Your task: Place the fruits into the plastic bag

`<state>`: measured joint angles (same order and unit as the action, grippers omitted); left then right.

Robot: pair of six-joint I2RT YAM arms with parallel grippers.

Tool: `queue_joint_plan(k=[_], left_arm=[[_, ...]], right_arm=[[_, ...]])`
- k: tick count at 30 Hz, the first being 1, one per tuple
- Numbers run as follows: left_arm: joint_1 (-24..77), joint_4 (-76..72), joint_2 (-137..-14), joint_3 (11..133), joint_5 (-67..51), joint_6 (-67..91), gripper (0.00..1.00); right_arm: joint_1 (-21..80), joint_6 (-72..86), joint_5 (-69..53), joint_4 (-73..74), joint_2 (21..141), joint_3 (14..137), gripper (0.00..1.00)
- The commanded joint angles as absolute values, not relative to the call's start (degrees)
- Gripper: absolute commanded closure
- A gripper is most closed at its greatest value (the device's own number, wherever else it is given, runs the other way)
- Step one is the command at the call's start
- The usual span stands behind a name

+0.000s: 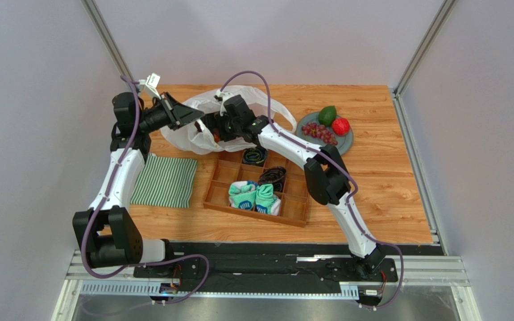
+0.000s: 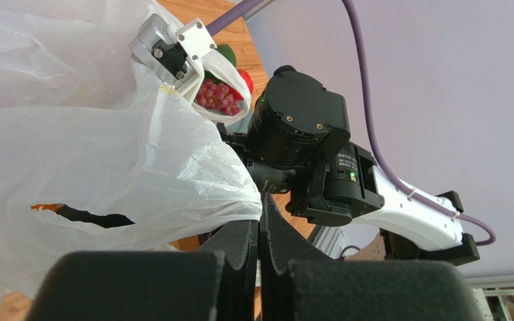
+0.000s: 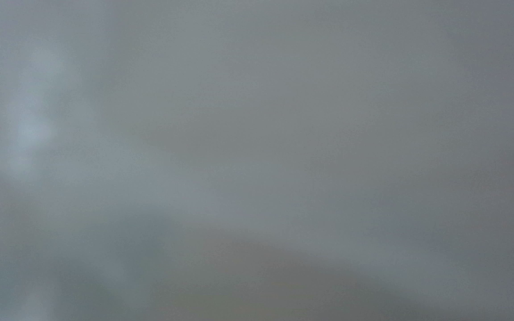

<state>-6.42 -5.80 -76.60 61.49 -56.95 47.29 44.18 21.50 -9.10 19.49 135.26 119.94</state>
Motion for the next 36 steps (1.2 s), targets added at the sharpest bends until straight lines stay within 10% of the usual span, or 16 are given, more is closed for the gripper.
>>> queue_joint_plan(k=[1, 18, 36], left_arm=[[-6.7, -8.0, -75.1, 61.3, -58.3, 47.3, 1.00], [-7.4, -7.4, -75.0, 61.2, -57.7, 46.8, 1.00], [-7.4, -6.7, -74.7, 61.3, -57.2, 46.1, 1.00]], right_arm=[[44.2, 21.4, -9.4, 17.0, 132.3, 119.7, 0.05], [43.6, 13.9, 2.1, 14.8, 103.0, 92.6, 0.14], [20.0, 13.4, 7.4, 28.3, 89.2, 79.7, 0.20]])
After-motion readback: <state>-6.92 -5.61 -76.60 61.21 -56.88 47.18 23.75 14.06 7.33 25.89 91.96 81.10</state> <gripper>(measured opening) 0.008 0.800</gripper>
